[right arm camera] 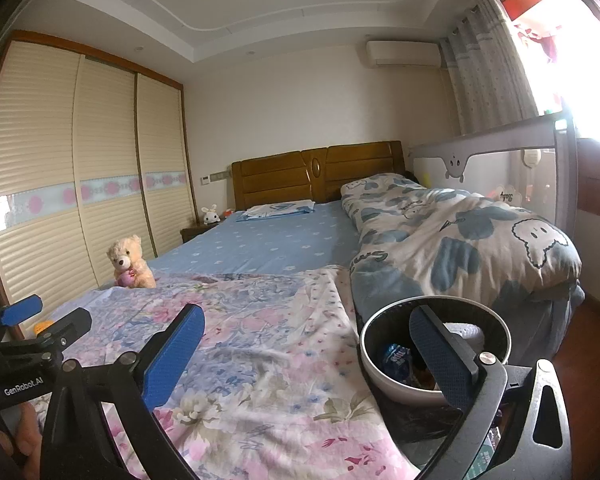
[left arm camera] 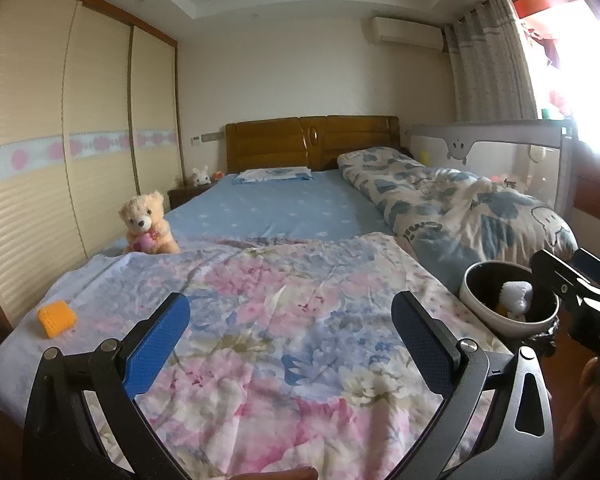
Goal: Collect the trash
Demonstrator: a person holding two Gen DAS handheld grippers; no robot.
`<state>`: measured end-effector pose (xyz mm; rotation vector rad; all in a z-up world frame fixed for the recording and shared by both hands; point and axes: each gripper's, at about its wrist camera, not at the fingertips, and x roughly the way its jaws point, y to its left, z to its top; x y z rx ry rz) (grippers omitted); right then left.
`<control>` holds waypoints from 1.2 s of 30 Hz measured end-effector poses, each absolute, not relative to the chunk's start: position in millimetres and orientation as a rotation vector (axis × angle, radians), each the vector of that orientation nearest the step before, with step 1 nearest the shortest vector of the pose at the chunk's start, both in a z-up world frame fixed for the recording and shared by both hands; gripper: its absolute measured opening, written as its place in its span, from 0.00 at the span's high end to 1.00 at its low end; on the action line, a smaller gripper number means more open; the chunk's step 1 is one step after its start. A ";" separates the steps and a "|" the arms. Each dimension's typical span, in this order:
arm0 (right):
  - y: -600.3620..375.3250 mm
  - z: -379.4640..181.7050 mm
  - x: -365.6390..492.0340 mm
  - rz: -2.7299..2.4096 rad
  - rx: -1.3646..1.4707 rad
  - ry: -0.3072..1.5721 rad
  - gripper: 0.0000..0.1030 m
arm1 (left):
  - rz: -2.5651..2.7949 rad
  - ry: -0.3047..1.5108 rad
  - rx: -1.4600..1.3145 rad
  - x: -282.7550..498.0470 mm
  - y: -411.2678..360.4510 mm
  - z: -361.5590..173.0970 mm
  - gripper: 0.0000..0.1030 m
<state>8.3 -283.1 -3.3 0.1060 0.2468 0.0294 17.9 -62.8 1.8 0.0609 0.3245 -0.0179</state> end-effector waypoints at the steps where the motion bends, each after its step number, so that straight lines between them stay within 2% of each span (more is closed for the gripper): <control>1: -283.0 -3.3 8.3 0.030 0.107 0.247 0.00 | -0.019 0.326 0.059 18.0 -62.5 1.6 0.00; 36: -281.2 -1.4 7.4 0.038 0.101 0.246 0.00 | -0.031 0.331 0.050 18.5 -64.4 1.2 0.00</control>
